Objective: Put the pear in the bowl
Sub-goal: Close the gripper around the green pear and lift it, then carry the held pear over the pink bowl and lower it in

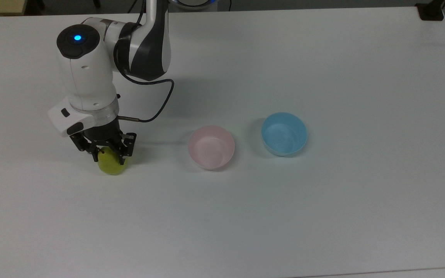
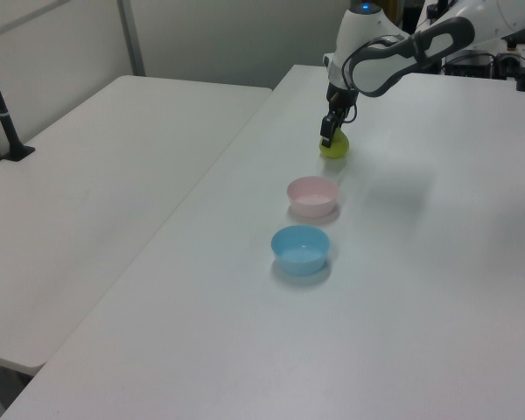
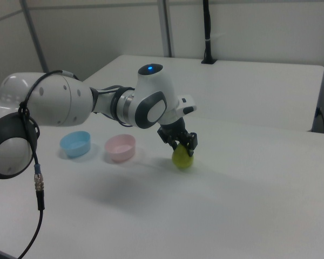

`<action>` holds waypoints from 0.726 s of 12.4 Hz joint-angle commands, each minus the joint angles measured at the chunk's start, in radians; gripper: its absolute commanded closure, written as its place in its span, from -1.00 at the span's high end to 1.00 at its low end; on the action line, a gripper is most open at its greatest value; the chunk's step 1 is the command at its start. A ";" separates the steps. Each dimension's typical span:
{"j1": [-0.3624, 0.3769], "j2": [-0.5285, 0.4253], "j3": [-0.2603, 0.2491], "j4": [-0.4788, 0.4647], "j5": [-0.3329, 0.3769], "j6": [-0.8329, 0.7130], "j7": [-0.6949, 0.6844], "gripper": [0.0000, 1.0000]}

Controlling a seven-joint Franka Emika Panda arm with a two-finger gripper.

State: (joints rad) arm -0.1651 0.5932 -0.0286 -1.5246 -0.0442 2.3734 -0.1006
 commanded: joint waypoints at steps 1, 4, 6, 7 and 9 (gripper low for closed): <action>0.007 -0.077 0.001 -0.037 -0.022 -0.028 0.019 -0.26; 0.027 -0.145 0.012 -0.043 -0.029 -0.149 0.021 -0.26; 0.082 -0.179 0.015 -0.043 -0.042 -0.204 0.041 -0.25; 0.102 -0.188 0.015 -0.043 -0.042 -0.220 0.068 -0.25; 0.183 -0.191 0.016 -0.045 -0.052 -0.226 0.192 -0.25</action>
State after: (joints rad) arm -0.0658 0.4363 -0.0042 -1.5293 -0.0650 2.1630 -0.0359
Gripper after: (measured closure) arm 0.392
